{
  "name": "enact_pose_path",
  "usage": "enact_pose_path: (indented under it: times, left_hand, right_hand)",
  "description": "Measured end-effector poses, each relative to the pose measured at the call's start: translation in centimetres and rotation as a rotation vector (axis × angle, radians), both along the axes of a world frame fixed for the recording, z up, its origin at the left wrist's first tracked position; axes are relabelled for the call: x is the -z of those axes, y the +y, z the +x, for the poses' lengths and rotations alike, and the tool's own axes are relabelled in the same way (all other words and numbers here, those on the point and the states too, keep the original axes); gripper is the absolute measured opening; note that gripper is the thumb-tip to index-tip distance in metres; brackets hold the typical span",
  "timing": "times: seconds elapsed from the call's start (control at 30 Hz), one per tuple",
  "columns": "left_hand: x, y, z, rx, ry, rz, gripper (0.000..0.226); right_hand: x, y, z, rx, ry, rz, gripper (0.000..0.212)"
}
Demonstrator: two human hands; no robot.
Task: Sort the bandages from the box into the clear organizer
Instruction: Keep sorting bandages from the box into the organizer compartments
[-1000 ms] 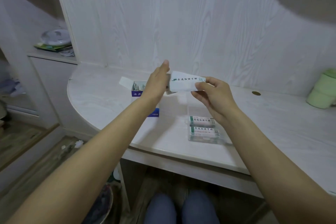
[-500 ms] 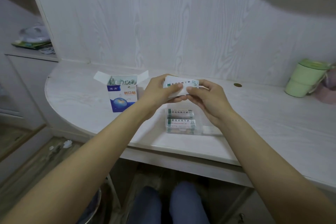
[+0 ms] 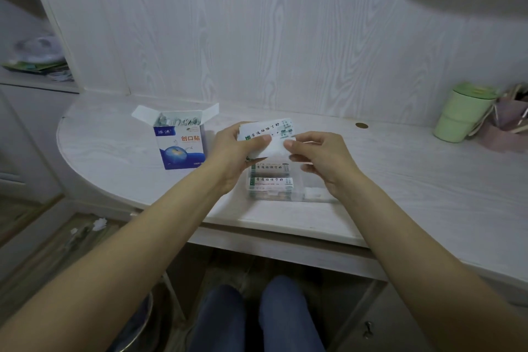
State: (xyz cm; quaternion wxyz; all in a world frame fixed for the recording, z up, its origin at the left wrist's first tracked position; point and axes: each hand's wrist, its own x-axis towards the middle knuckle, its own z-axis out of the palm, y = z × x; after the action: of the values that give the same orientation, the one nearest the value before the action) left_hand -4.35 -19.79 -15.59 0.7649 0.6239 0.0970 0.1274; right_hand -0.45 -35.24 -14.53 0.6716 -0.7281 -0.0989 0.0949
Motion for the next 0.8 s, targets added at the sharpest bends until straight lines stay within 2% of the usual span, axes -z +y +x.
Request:
enact_pose_path:
  times: [0.07, 0.23, 0.33, 0.4, 0.47, 0.53, 0.63, 0.8]
  left_hand:
    - [0.0, 0.1, -0.1, 0.002, -0.006, -0.039, 0.023]
    - [0.1, 1.3, -0.3, -0.034, -0.028, -0.247, 0.015]
    - [0.2, 2.1, -0.5, -0.096, -0.015, -0.228, 0.015]
    - [0.1, 2.6, -0.6, -0.156, -0.028, -0.223, 0.018]
    - [0.0, 2.9, -0.7, -0.189, -0.036, -0.188, 0.026]
    - [-0.1, 3.0, -0.7, -0.187, -0.031, -0.158, 0.029]
    - [-0.1, 3.0, -0.7, -0.185, -0.025, -0.143, 0.029]
    - [0.0, 3.1, -0.7, -0.197, -0.02, -0.136, 0.026]
  right_hand:
    - [0.1, 0.0, 0.0, 0.016, -0.009, -0.042, 0.016]
    - [0.5, 0.1, 0.0, -0.007, 0.056, 0.111, 0.005]
    - [0.8, 0.1, 0.2, -0.066, 0.1, 0.243, 0.006]
    - [1.0, 0.1, 0.5, -0.059, 0.111, 0.279, 0.014]
    - [1.4, 0.1, 0.9, -0.031, 0.057, 0.194, 0.014]
    - [2.0, 0.2, 1.0, -0.005, -0.052, -0.022, 0.005]
    - [2.8, 0.6, 0.9, 0.011, -0.205, -0.306, 0.008]
    - [3.0, 0.7, 0.6, -0.005, -0.328, -0.493, 0.004]
